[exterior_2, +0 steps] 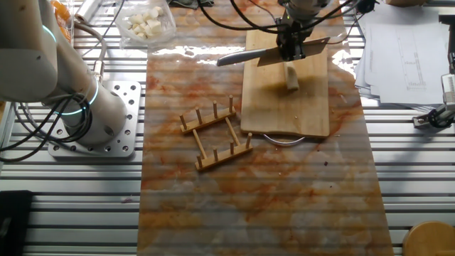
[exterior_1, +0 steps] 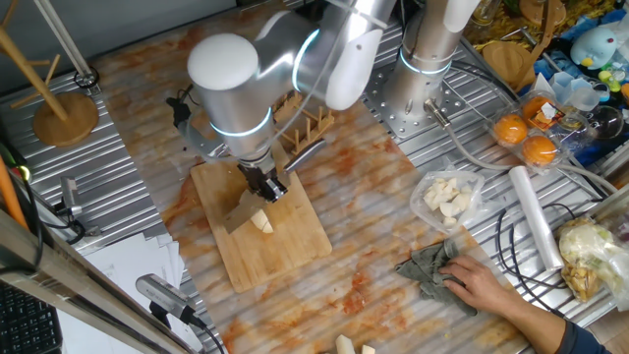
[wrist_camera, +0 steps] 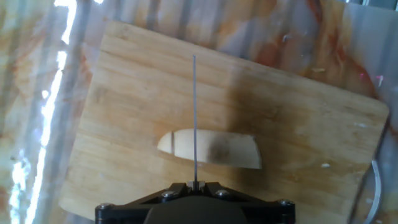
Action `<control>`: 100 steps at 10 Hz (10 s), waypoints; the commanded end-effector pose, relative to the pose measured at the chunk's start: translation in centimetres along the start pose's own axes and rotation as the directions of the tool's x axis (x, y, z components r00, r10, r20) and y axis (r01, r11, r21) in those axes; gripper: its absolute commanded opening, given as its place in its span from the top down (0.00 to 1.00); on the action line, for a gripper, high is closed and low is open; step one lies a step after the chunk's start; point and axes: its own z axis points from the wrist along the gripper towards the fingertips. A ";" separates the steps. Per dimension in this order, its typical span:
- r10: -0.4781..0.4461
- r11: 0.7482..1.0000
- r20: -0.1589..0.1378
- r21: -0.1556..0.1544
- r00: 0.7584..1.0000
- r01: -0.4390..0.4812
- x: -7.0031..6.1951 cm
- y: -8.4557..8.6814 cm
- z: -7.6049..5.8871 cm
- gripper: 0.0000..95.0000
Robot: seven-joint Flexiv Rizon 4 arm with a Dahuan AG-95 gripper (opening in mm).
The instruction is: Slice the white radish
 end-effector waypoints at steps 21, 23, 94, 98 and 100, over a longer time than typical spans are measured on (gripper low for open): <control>0.070 0.998 0.029 -0.005 0.997 -0.070 -0.3 1.3 0.3 1.00; 0.090 0.995 0.068 0.023 0.994 -0.092 -2.4 2.3 -0.9 1.00; 0.006 0.998 0.107 0.066 0.994 -0.013 -4.2 0.4 1.2 1.00; -0.001 0.998 0.101 0.055 0.995 -0.005 -4.2 0.4 1.2 1.00; 0.002 0.999 0.102 0.050 0.995 -0.007 -4.2 0.4 1.2 1.00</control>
